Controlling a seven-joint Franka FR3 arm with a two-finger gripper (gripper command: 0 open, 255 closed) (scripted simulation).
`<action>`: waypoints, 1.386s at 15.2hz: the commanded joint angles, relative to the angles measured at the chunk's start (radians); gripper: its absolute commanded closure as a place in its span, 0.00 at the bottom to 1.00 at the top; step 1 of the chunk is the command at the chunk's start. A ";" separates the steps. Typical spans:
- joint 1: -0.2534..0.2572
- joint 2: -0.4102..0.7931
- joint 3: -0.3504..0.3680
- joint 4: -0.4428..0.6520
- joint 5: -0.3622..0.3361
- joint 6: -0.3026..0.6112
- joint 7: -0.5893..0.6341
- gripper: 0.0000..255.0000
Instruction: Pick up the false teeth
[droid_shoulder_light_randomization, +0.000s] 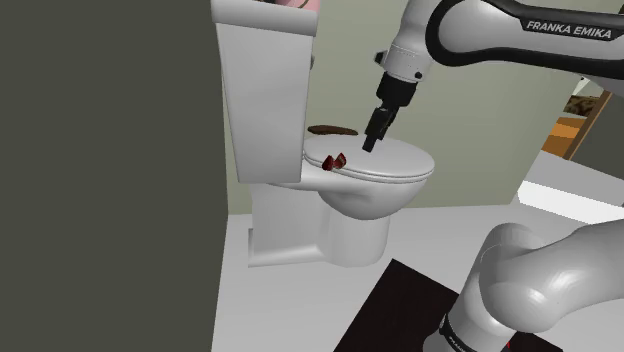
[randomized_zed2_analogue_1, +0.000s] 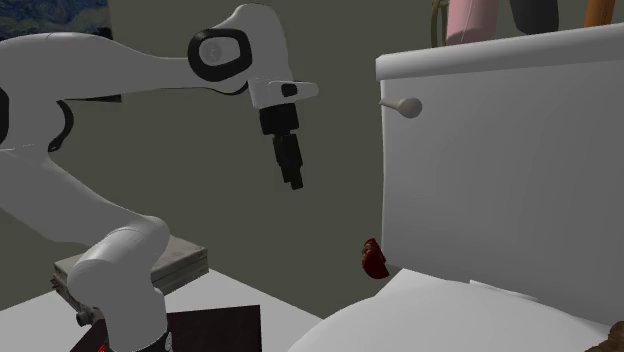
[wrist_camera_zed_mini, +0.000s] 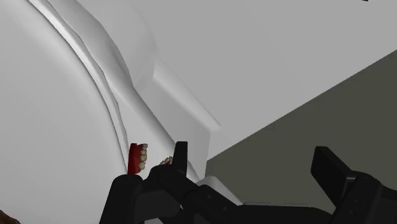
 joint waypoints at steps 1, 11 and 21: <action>0.000 0.000 0.000 0.000 0.000 0.000 0.000 0.00; -0.031 0.185 -0.127 -0.075 -0.091 0.357 -0.138 0.00; -0.040 0.307 -0.186 -0.119 -0.113 0.565 -0.190 0.00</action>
